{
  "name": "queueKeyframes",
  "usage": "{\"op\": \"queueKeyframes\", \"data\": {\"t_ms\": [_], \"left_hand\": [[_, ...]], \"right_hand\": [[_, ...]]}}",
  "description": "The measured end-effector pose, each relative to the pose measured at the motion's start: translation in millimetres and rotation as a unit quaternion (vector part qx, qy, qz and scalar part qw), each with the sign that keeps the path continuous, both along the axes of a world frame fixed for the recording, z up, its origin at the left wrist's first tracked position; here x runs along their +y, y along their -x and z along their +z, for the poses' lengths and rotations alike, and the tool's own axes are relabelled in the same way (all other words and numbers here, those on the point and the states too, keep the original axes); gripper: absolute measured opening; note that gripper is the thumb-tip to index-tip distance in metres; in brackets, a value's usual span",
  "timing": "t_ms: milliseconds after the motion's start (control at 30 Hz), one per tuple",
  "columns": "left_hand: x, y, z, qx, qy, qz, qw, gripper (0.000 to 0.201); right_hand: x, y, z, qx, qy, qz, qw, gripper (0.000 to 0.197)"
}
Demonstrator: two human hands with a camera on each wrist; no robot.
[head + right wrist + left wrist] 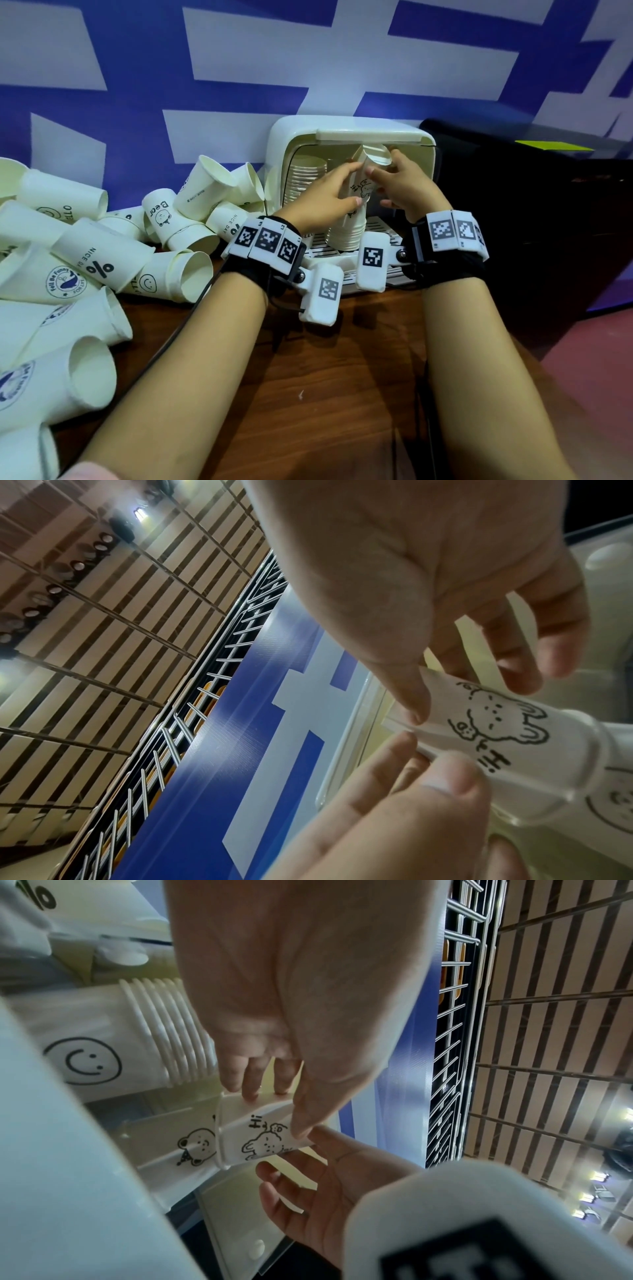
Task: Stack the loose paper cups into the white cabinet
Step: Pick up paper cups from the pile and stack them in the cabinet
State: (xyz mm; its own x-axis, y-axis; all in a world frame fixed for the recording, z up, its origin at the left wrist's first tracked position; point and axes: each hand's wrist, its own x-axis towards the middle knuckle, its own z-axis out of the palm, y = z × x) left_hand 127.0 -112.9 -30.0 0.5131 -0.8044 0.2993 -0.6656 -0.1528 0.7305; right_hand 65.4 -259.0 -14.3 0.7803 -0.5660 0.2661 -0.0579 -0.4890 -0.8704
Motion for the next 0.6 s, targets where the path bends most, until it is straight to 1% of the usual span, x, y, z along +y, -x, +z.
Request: {"op": "queueKeyframes", "data": {"t_ms": [33, 100, 200, 267, 333, 467, 533, 600], "left_hand": [[-0.4, 0.8, 0.0, -0.003, -0.004, 0.003, 1.0, 0.062], [-1.8, 2.3, 0.0, -0.004, -0.013, 0.011, 1.0, 0.064], [-2.4, 2.3, -0.2, 0.021, -0.016, 0.017, 1.0, 0.066], [-2.2, 1.4, 0.0, 0.034, -0.022, 0.022, 0.999, 0.067], [-1.6, 0.9, -0.2, 0.04, -0.028, 0.027, 0.998, 0.068], [-1.5, 2.1, -0.2, 0.052, -0.035, 0.03, 0.998, 0.069], [-1.6, 1.8, 0.0, 0.055, -0.044, 0.039, 0.997, 0.069], [-1.0, 0.7, -0.7, 0.068, -0.056, 0.039, 0.995, 0.067]], "right_hand": [[0.0, -0.2, 0.0, 0.0, 0.002, 0.001, 1.0, 0.042], [0.9, -0.8, -0.5, -0.003, 0.006, 0.006, 1.0, 0.04], [2.5, -3.3, -1.3, -0.004, 0.002, 0.015, 1.0, 0.031], [1.8, -5.2, -0.7, 0.005, -0.015, 0.013, 1.0, 0.032], [1.5, -6.2, -0.2, 0.022, -0.024, 0.013, 0.999, 0.037], [1.1, -7.5, -1.7, 0.035, -0.023, 0.009, 0.999, 0.061], [0.9, -8.5, -2.2, 0.055, -0.012, 0.011, 0.998, 0.063], [1.2, -9.2, -3.2, 0.089, -0.002, 0.013, 0.996, 0.058]]}}
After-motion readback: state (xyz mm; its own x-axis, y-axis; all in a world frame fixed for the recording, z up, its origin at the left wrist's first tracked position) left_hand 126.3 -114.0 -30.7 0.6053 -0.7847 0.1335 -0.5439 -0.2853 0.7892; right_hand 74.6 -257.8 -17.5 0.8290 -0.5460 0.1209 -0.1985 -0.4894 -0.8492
